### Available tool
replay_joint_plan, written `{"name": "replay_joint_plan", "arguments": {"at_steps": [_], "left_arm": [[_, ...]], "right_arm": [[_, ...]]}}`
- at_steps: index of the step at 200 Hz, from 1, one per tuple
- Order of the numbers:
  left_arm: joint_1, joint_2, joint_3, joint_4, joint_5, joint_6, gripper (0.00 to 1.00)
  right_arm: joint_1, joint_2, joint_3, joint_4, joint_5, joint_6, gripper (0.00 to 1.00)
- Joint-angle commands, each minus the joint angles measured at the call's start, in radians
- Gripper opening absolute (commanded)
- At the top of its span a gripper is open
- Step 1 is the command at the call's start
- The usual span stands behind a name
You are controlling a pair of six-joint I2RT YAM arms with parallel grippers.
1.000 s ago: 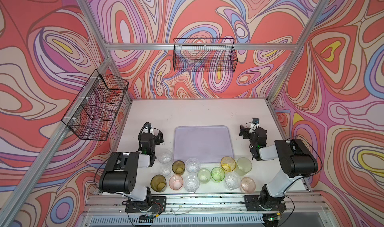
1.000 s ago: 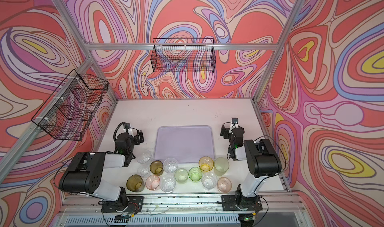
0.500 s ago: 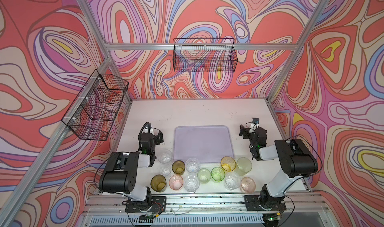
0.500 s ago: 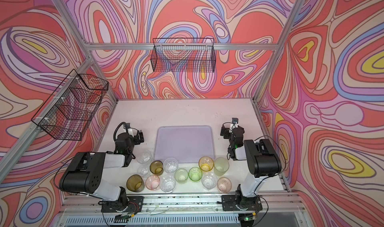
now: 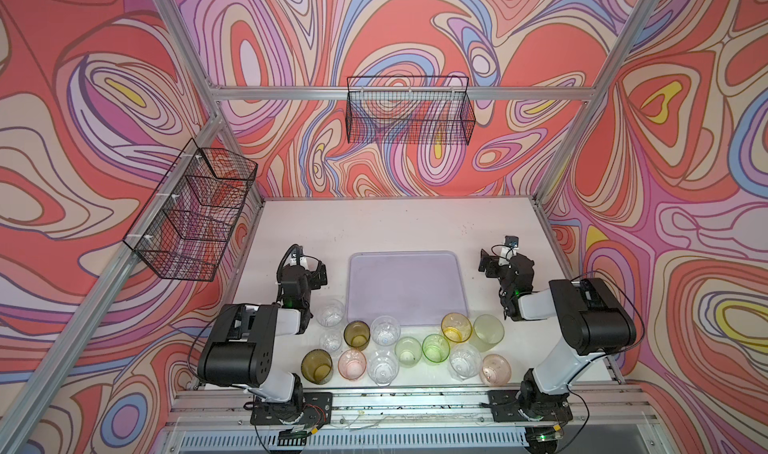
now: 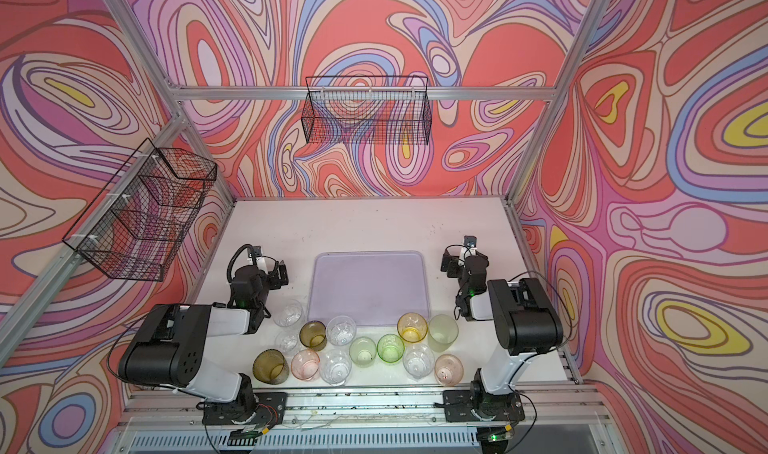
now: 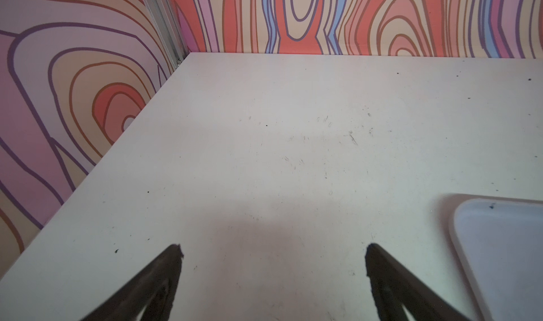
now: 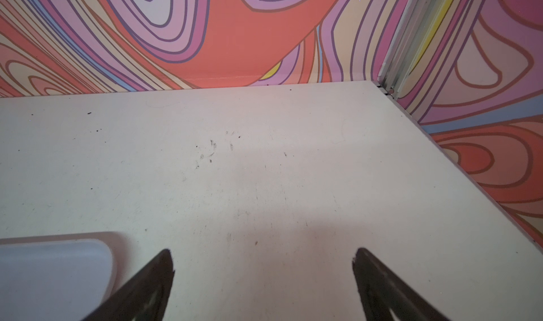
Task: Place the glasses into the tray
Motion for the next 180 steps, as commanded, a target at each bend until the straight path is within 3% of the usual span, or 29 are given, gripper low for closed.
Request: {"name": "replay_joint_plan", "arguments": {"at_steps": [1,93,109,157,180], "left_arm": [[-0.004,0.010,0.009,0.011,0.006,0.019,1.00],[-0.004,-0.006,0.007,0.001,-0.021,0.011,1.00],[-0.005,-0.048,0.023,-0.066,-0.030,0.006,1.00],[-0.036,-0.195,0.104,-0.322,-0.238,-0.039,1.00],[-0.050,-0.294,0.220,-0.599,-0.278,-0.208,1.00]], "right_arm": [[-0.005,-0.002,-0.008,0.010,0.003,-0.004,0.99],[-0.004,-0.034,0.000,-0.028,-0.021,-0.015,0.98],[-0.002,-0.090,0.023,-0.115,-0.005,-0.013,0.98],[0.010,-0.265,0.115,-0.396,0.032,0.018,0.98],[0.025,-0.334,0.179,-0.561,0.054,0.030,0.98]]}}
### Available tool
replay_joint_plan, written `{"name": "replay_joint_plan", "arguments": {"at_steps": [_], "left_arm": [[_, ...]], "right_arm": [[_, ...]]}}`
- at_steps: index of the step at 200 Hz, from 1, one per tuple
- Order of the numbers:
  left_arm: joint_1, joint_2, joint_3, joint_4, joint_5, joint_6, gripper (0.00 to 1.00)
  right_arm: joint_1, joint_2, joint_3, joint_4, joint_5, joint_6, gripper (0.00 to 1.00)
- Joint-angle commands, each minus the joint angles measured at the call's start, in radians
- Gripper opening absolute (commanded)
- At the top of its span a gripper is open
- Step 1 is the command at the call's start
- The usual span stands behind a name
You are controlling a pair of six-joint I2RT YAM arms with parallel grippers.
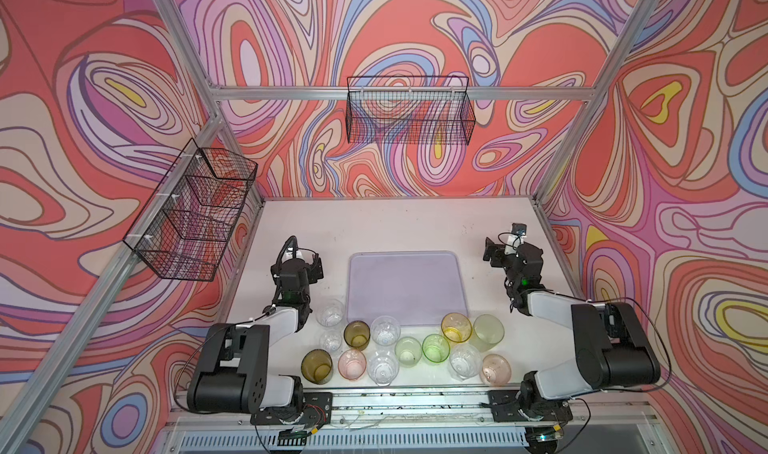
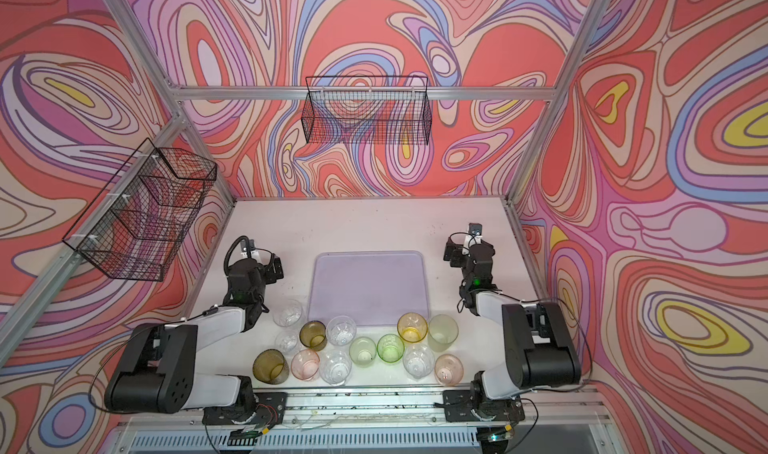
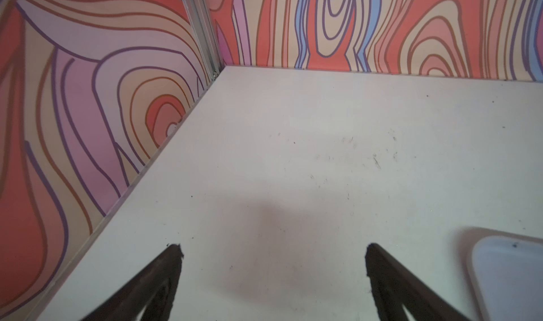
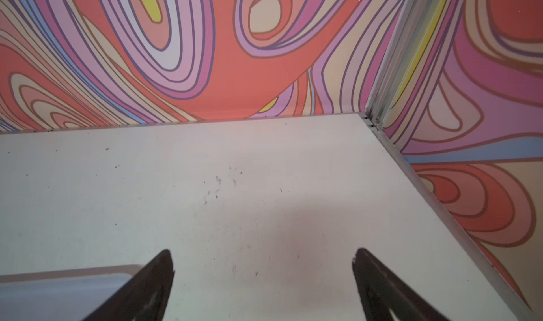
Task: Place the glasses into the tray
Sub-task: 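Raise both arms, moving the right gripper above the cups beside the tray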
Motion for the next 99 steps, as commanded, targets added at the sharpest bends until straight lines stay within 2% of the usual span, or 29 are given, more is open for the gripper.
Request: {"name": "replay_joint_plan", "arguments": {"at_steps": [1,14,54,99], "left_arm": [[-0.014,-0.096,0.114,-0.296,-0.088,-0.155,1.00],[-0.029,-0.134,0.160,-0.401,-0.093,-0.211,0.99],[-0.063,-0.211,0.281,-0.626,-0.064,-0.247,1.00],[-0.070,-0.192,0.543,-1.005,0.115,-0.276,1.00]], "right_arm": [[0.021,-0.071,0.062,-0.227,0.040,0.025,0.98],[0.027,-0.104,0.093,-0.308,0.048,0.046,0.98],[0.031,-0.159,0.263,-0.668,0.056,0.140,0.98],[0.030,-0.164,0.429,-1.003,0.019,0.222,0.98]]}}
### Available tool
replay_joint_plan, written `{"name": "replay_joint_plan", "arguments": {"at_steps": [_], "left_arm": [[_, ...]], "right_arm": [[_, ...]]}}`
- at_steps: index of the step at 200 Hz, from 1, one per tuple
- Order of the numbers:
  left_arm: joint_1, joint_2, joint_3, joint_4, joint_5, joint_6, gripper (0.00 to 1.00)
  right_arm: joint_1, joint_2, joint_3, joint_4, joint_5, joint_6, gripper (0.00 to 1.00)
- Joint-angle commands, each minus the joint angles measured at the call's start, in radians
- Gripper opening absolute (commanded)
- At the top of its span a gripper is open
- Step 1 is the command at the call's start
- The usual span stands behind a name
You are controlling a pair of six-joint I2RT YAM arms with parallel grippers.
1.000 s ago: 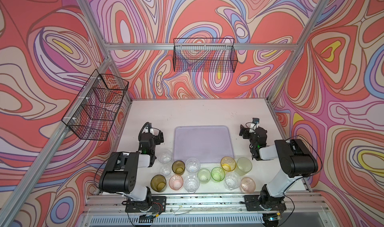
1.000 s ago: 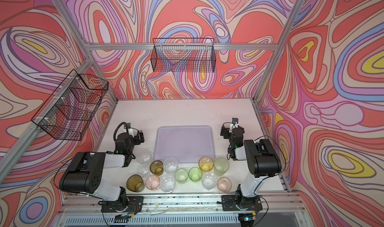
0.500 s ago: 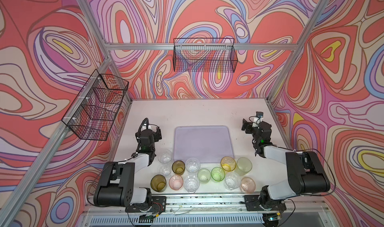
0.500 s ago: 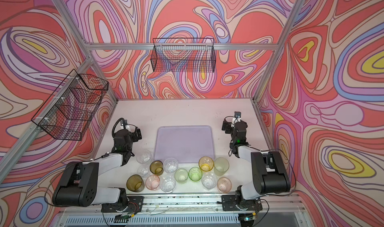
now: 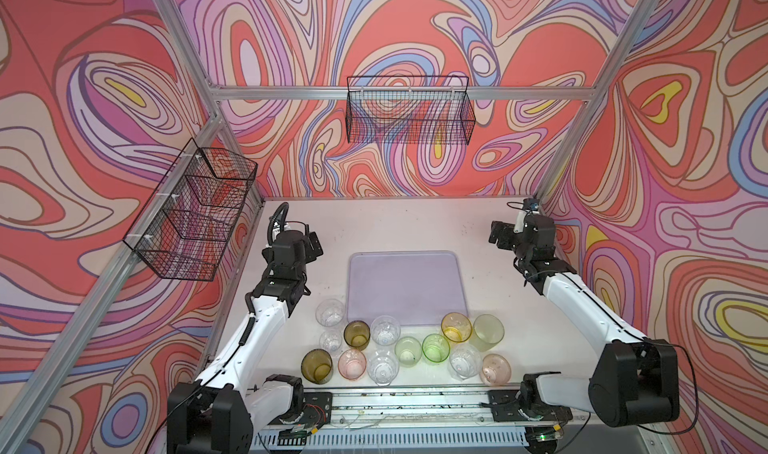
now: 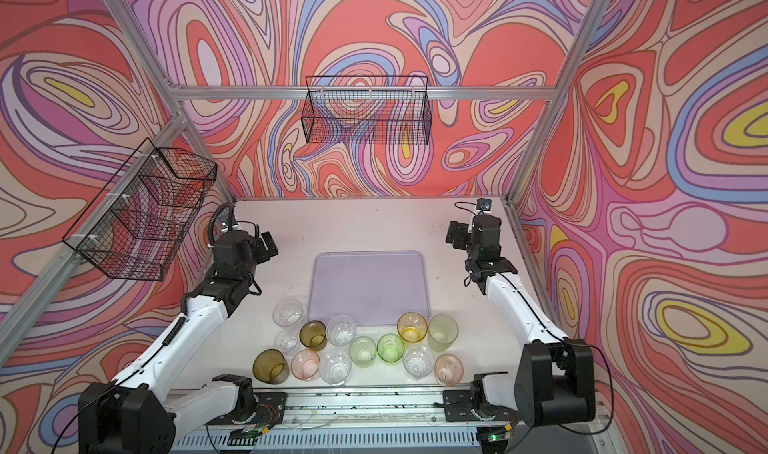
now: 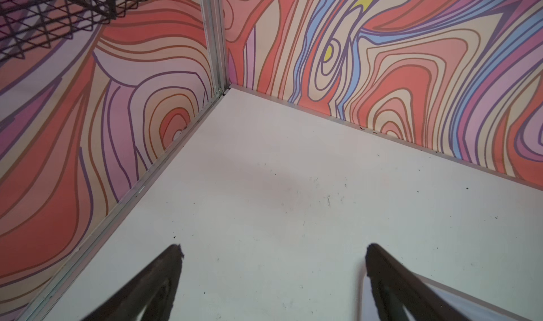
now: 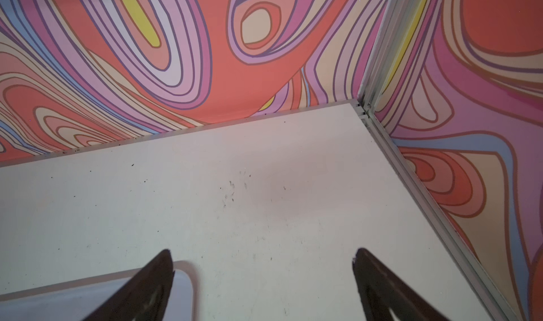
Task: Place the glasses into the tray
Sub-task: 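Raise both arms, moving the right gripper above the cups beside the tray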
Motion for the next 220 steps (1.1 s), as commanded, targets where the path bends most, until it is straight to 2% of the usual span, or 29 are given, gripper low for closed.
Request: {"name": "replay_joint_plan", "arguments": {"at_steps": [1,14,42,56,90,112,130,173,220], "left_arm": [[-0.004,0.013,0.151,-0.306,0.116,-0.039,1.00],[-0.004,0.031,0.208,-0.368,0.163,-0.018,1.00],[-0.004,0.101,0.325,-0.503,0.284,0.041,1.00],[-0.004,0.147,0.384,-0.573,0.309,0.059,1.00],[-0.004,0.148,0.360,-0.522,0.355,0.107,1.00],[-0.002,0.173,0.403,-0.559,0.452,0.153,1.00],[-0.002,0.174,0.384,-0.532,0.539,0.171,1.00],[-0.002,0.175,0.364,-0.508,0.713,0.183,1.00],[-0.002,0.163,0.355,-0.505,0.729,0.183,0.99]], "right_arm": [[0.004,-0.013,0.083,-0.300,-0.010,0.083,0.98],[0.004,0.003,0.152,-0.422,-0.012,0.120,0.98],[0.004,0.032,0.271,-0.655,-0.110,0.150,0.98],[0.004,0.038,0.293,-0.727,-0.161,0.152,0.98],[0.004,0.012,0.303,-0.850,-0.182,0.140,0.98],[0.004,-0.006,0.330,-0.943,-0.212,0.137,0.89],[0.007,-0.005,0.353,-1.016,-0.259,0.142,0.82],[0.020,-0.020,0.372,-1.181,-0.280,0.139,0.73],[0.027,-0.080,0.375,-1.326,-0.280,0.159,0.66]]}}
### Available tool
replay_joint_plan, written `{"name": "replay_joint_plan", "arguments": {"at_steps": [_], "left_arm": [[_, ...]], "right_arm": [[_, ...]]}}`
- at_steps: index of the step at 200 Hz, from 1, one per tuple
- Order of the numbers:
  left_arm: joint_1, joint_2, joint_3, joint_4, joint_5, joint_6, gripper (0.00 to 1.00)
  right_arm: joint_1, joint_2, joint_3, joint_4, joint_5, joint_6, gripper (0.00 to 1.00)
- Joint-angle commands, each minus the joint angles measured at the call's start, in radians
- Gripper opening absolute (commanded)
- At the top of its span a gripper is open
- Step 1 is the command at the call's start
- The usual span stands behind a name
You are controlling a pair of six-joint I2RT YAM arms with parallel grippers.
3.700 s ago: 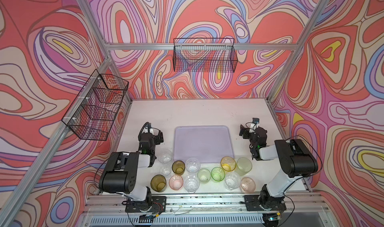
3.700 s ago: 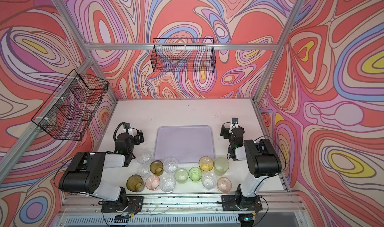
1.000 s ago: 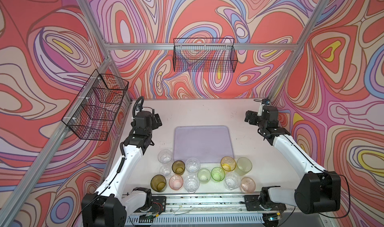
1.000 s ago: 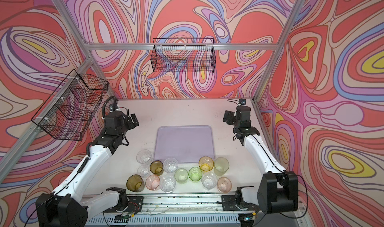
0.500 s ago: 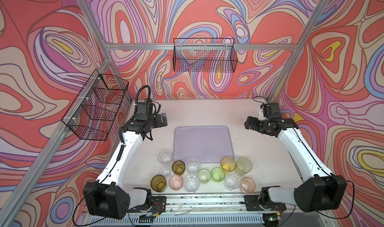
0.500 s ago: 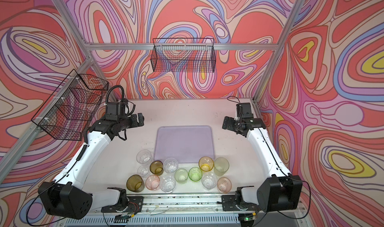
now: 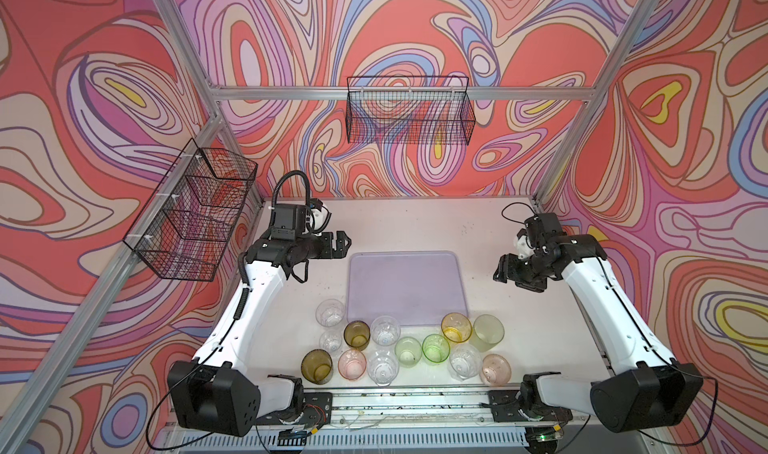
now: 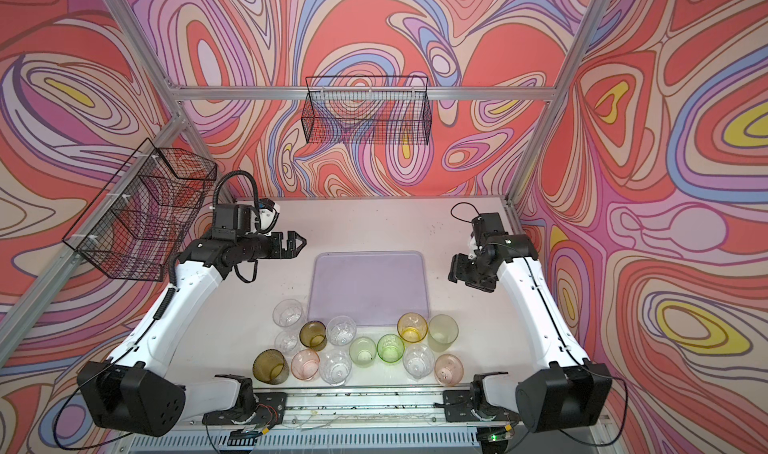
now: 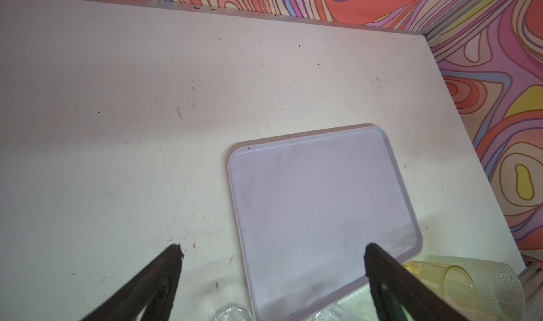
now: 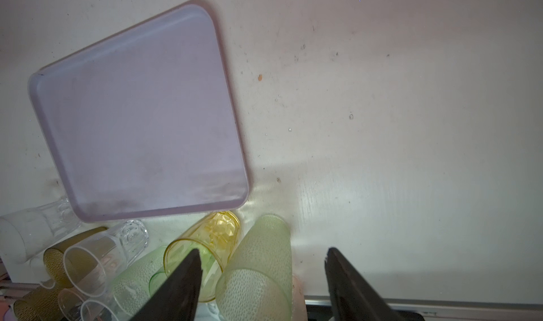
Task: Place the glasses into the tray
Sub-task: 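Raise both arms, moving the right gripper above the cups beside the tray, then lower the right gripper and close it on the frosted pale-green cup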
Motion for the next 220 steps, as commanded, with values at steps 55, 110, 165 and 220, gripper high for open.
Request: {"name": "replay_joint_plan", "arguments": {"at_steps": [55,110,165,220], "left_arm": [[-0.001,-0.027,-0.031,0.021,0.037,0.008,0.98],[-0.001,-0.025,-0.031,0.019,0.046,0.001,0.98],[-0.001,-0.024,-0.035,0.019,0.042,-0.002,0.98],[-0.001,-0.014,-0.032,0.020,0.046,-0.006,0.98]], "right_arm": [[0.026,-0.094,-0.052,-0.193,-0.010,0.046,0.61],[0.056,-0.123,-0.147,-0.161,-0.025,0.126,0.57],[0.083,-0.131,-0.217,-0.118,-0.001,0.176,0.55],[0.113,-0.134,-0.287,-0.082,-0.001,0.196,0.52]]}}
